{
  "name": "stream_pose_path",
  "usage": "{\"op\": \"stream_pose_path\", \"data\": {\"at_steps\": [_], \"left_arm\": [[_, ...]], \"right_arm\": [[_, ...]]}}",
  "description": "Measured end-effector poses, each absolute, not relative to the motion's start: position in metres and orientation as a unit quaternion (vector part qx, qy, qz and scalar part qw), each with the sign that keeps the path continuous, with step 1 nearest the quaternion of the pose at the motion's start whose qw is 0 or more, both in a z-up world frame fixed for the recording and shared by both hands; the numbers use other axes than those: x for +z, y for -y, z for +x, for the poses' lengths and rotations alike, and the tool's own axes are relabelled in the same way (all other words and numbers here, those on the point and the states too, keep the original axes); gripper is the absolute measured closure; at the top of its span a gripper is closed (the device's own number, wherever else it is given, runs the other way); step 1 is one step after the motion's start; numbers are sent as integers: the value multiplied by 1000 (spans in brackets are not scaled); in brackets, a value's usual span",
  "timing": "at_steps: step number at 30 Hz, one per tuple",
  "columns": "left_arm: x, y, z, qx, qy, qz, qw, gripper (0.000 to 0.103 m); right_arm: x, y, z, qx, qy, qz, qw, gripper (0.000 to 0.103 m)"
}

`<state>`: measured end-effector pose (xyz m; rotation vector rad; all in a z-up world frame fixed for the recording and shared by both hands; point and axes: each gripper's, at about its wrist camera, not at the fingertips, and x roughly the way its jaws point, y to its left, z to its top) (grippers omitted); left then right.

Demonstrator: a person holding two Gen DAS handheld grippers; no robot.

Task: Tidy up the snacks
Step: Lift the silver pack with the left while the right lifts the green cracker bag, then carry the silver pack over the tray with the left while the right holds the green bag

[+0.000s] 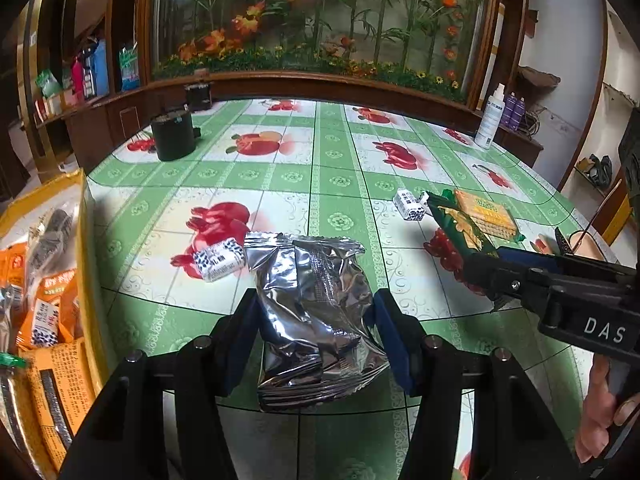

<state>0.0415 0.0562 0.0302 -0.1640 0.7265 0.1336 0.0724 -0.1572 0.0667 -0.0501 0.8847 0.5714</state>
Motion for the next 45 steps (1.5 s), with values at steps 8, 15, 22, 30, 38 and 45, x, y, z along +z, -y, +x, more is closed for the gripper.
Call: {"op": "stream_pose_path", "data": {"at_steps": [8,15,22,30,38,45], "left_arm": [[32,-54,40,67,-350,-73,931,46],[33,-54,41,71,-346,-68,933,46],[36,-51,38,71,-338,-63,936,46],[35,-53,37,68,-338,-73,936,46],[41,-46,33,60,-340,-77,935,46],[53,-47,20,48,-337,-95,936,46]], "right_arm": [[68,159,74,271,-422,-17,865,55],[68,159,74,271,-421,-14,865,55],[69,159,74,271,-420,-13,866,56],[74,160,71,273,-414,-4,869,55],[77,164,71,269,-410,4,872,55],[78,170,72,263,-409,15,874,56]]}}
